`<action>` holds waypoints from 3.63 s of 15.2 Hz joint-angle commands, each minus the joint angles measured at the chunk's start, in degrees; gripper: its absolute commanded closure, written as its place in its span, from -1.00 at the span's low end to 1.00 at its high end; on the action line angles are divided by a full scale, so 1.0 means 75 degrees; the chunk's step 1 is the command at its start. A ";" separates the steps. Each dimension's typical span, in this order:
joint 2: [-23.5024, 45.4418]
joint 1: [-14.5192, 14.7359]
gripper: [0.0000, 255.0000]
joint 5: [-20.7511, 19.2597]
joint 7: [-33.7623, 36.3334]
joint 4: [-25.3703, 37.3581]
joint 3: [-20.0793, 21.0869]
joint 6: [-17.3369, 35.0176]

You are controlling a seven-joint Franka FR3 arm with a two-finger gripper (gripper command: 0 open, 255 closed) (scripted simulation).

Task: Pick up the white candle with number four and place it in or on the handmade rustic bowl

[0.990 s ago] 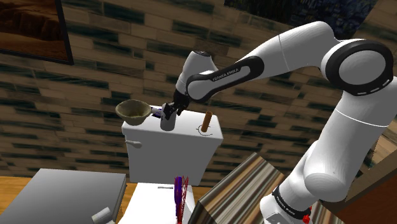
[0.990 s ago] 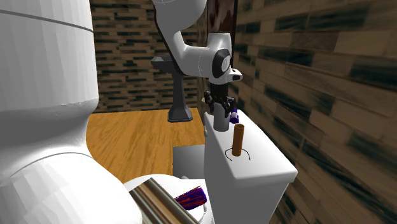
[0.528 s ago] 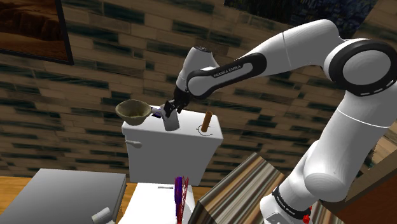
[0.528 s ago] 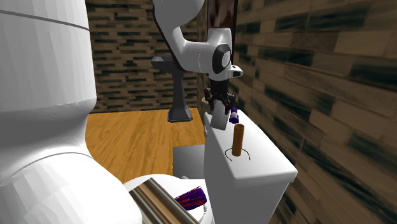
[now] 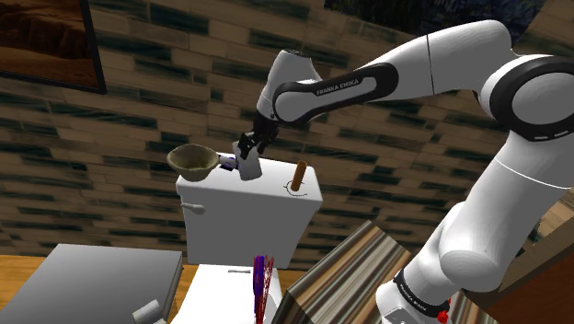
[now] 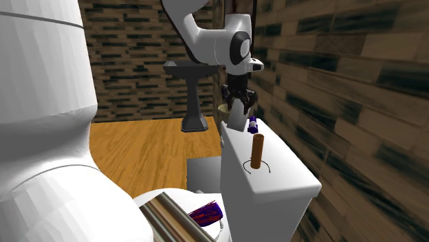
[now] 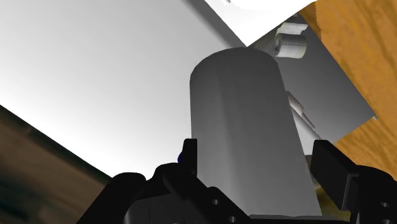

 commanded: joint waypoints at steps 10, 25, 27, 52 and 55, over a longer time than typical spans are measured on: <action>-0.0473 -0.0019 1.00 0.0079 -0.0041 0.0604 -0.0004 -0.1069; 0.0068 0.0143 1.00 -0.0124 0.0364 0.2552 0.0143 -0.2478; 0.0630 0.0283 1.00 -0.0292 0.0618 0.3359 0.0222 -0.2730; 0.2907 0.0883 1.00 -0.0912 0.1379 0.5038 0.0294 -0.2178; 0.2907 0.0883 1.00 -0.0912 0.1379 0.5039 0.0294 -0.2178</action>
